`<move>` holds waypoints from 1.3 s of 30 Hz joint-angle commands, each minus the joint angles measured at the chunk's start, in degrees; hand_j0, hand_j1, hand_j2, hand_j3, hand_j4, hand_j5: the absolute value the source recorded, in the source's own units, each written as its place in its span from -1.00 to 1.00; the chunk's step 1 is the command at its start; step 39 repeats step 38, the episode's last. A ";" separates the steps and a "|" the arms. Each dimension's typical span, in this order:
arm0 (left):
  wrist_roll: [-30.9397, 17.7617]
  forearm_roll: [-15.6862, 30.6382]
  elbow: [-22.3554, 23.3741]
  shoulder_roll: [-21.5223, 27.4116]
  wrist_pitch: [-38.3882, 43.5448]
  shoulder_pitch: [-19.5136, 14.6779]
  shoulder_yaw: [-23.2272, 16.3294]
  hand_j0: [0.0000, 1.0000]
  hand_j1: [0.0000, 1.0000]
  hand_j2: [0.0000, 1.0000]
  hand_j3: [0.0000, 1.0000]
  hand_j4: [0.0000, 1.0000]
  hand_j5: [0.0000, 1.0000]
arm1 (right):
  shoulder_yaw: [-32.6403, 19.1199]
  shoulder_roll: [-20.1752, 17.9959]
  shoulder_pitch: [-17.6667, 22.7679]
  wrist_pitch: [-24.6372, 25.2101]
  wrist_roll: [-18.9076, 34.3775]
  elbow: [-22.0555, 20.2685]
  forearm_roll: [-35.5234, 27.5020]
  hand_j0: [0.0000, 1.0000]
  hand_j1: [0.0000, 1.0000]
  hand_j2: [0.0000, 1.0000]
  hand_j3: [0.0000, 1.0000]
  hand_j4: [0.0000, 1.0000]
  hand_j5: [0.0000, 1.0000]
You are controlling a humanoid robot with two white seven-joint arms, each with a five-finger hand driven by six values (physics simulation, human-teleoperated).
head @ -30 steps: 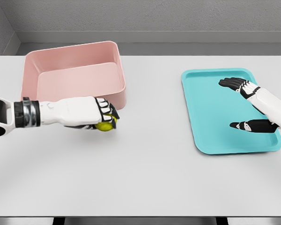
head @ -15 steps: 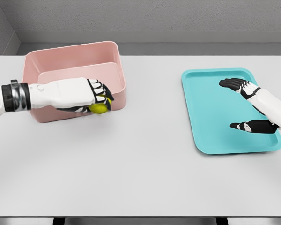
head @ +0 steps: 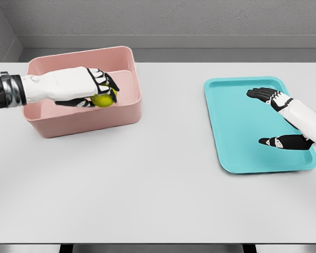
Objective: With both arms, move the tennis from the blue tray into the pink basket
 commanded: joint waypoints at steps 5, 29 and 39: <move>-0.04 0.58 5.10 -1.72 0.09 -0.70 0.06 -0.01 -0.01 -0.01 -0.01 -0.01 -0.01 | -0.09 -0.13 0.09 0.16 -0.03 -0.04 -0.51 1.00 1.00 1.00 1.00 1.00 1.00; 0.40 6.55 17.23 -1.72 0.09 -2.20 1.73 1.00 1.00 1.00 1.00 1.00 1.00 | -1.24 -0.66 0.88 0.16 -0.03 2.16 -0.51 1.00 1.00 1.00 1.00 1.00 1.00; 0.40 8.22 18.37 7.33 0.09 -0.53 4.10 1.00 1.00 1.00 1.00 1.00 1.00 | -1.24 -0.66 1.05 0.16 -0.03 2.24 -0.51 1.00 1.00 1.00 1.00 1.00 1.00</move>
